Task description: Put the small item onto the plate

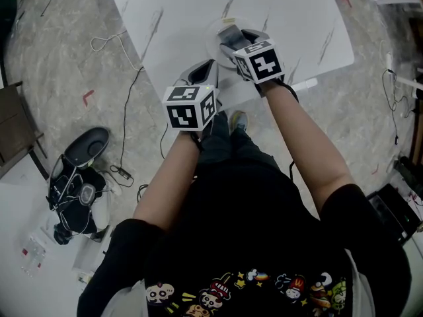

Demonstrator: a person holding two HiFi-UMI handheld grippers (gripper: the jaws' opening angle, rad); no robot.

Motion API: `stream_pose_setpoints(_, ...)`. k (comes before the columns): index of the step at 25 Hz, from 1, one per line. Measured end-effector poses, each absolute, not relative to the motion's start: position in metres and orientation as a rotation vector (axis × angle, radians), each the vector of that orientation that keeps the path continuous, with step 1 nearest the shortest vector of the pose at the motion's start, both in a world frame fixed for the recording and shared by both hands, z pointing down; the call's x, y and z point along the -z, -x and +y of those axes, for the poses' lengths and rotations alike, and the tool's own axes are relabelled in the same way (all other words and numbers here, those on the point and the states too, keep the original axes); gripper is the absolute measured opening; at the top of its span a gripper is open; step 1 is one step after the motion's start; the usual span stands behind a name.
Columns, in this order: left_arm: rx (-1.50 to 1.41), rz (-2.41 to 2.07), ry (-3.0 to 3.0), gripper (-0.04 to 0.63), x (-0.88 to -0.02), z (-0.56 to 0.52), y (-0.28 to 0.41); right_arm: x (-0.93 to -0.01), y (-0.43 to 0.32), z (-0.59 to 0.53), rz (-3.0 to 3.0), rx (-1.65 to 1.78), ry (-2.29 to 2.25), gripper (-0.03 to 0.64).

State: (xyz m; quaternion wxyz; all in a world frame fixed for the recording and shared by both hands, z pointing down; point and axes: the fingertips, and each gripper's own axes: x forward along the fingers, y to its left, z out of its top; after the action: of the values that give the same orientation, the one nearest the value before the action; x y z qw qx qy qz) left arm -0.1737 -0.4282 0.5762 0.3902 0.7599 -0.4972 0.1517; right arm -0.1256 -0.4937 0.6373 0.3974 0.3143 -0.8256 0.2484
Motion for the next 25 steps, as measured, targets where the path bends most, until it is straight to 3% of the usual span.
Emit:
stream_pose_setpoints(10, -0.394, -1.265, -1.965, 0.0, -0.563, -0.435, 0.18, -0.604, 0.119, -0.496, -2.158, -0.587, -0.875, 0.31)
stream_pose_setpoints(18, -0.409, -1.289, -2.01, 0.0, -0.542, -0.441, 0.197, -0.527, 0.075, -0.476, -2.241, -0.609, -1.052, 0.278)
stream_pose_setpoints(25, -0.421, -1.302, -2.043, 0.0, -0.529, -0.448, 0.203, -0.518, 0.049, -0.473, -2.205, -0.602, -1.135, 0.278)
